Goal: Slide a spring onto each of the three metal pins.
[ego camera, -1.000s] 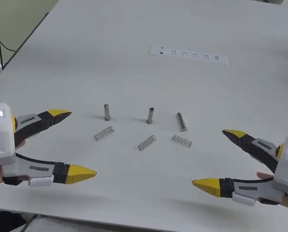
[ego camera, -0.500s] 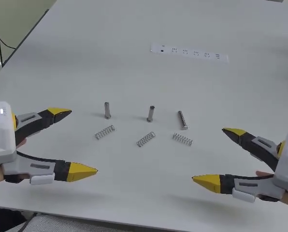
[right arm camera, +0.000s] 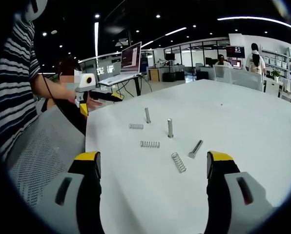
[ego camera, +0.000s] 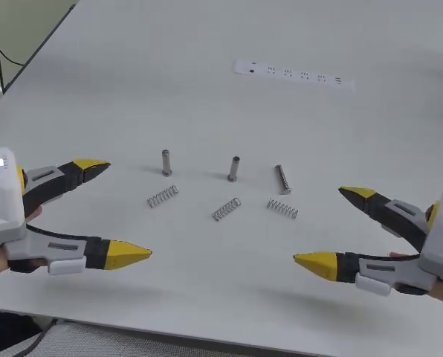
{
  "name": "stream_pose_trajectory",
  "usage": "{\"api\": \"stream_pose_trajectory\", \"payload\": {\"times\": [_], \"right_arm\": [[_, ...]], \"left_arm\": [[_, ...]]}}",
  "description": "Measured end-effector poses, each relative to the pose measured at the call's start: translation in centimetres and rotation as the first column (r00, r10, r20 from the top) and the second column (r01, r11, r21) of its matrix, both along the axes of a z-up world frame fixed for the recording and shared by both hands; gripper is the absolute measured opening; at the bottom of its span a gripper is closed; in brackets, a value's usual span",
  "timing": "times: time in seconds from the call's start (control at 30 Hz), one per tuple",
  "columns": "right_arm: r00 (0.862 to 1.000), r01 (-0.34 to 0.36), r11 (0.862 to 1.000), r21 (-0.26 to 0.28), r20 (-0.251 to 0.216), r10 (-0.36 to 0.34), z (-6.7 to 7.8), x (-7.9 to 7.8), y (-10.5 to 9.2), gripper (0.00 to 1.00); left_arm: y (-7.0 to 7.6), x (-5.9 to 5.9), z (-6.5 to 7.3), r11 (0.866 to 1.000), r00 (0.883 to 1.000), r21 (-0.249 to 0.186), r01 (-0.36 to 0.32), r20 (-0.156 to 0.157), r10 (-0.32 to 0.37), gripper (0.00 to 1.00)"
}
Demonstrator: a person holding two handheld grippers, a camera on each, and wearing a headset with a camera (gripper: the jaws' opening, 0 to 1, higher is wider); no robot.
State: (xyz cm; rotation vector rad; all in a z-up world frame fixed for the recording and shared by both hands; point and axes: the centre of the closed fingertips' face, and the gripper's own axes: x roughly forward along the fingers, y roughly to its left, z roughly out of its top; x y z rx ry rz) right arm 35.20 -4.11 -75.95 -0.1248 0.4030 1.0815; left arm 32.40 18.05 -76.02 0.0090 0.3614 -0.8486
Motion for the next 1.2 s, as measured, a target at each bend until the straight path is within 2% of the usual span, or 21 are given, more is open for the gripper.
{"api": "stream_pose_trajectory", "payload": {"times": [0.23,0.43,0.57,0.77,0.9,1.2], "right_arm": [[1.0,0.004,1.0,0.0,-0.008,-0.004,0.0,0.9,0.1,0.89],[1.0,0.014,1.0,0.018,-0.015,-0.014,0.5,1.7,0.3,0.87],[1.0,0.018,0.999,0.031,-0.027,-0.017,0.8,2.1,0.5,0.82],[0.999,0.026,0.998,0.049,-0.029,-0.024,1.4,3.1,0.8,0.82],[0.999,0.02,0.999,0.04,-0.044,-0.019,1.4,3.5,1.0,0.74],[0.998,0.035,0.999,0.035,-0.056,-0.033,1.6,5.0,1.4,0.73]], "left_arm": [[0.0,-0.1,-0.1,1.0,1.0,0.0,-0.003,-0.003,0.003,0.97],[0.1,0.1,0.0,1.0,1.0,-0.005,-0.011,-0.002,0.011,0.97],[0.0,0.2,0.0,1.0,1.0,-0.007,-0.014,-0.002,0.014,0.97],[0.0,0.1,0.0,1.0,1.0,-0.014,-0.019,-0.006,0.019,0.97],[0.2,0.2,0.0,1.0,1.0,-0.016,-0.025,-0.007,0.025,0.97],[0.4,0.5,0.2,0.999,1.0,-0.019,-0.029,-0.002,0.029,0.97]]}}
